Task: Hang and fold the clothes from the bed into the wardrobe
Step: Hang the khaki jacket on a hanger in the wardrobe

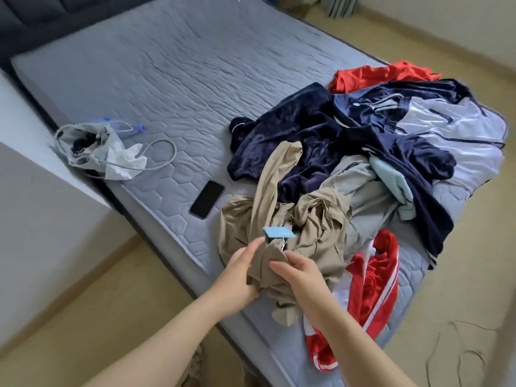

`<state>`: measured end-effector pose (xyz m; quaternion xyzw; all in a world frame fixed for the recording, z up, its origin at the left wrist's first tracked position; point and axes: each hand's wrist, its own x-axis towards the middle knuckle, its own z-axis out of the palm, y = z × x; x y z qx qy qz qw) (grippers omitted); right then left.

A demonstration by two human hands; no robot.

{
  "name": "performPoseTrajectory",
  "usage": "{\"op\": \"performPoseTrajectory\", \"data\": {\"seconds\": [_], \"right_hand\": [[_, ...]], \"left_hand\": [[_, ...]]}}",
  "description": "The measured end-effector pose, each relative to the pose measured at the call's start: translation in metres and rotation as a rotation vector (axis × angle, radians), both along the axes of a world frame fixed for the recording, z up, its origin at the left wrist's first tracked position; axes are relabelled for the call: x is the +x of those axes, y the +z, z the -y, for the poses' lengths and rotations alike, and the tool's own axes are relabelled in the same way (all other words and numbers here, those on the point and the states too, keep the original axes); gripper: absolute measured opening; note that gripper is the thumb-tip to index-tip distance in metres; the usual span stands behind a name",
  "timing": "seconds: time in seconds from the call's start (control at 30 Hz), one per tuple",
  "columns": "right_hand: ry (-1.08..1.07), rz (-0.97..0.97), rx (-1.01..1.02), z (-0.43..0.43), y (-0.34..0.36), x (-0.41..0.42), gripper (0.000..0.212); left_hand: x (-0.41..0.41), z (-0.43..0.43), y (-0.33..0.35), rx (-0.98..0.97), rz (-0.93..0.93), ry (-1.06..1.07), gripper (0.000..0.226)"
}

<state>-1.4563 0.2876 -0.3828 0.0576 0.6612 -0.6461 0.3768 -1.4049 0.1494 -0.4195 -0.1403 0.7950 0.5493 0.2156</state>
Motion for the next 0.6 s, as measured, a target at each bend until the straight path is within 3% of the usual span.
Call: {"op": "performPoseTrajectory", "data": {"seconds": [0.03,0.1,0.13,0.23,0.33,0.47,0.5,0.6], "right_hand": [[0.036,-0.037,-0.006,0.005,0.014,0.004,0.021],[0.047,-0.087,-0.038,0.011,0.038,0.014,0.022],[0.020,-0.099,-0.042,0.011,0.046,0.019,0.021],[-0.076,-0.131,-0.047,0.008,0.064,0.039,0.010],[0.061,-0.240,0.033,0.008,0.065,0.060,0.036],[0.308,-0.510,0.362,0.022,0.070,0.068,0.073],[0.309,-0.556,0.388,0.027,0.075,0.066,0.070],[0.209,-0.654,0.270,0.042,0.095,0.056,0.026]], "left_hand": [[0.004,0.000,0.011,-0.048,-0.095,-0.039,0.050],[0.010,0.000,0.031,-0.122,-0.109,-0.040,0.026],[0.011,-0.003,0.043,-0.009,0.022,0.075,0.027],[0.027,-0.001,0.071,-0.060,-0.036,0.221,0.023],[0.041,0.014,0.107,0.027,-0.114,0.449,0.029],[0.051,0.034,0.153,0.223,-0.264,0.530,0.027],[0.052,0.037,0.165,0.303,-0.298,0.552,0.029],[0.049,0.045,0.191,0.438,-0.405,0.604,0.033]]}}
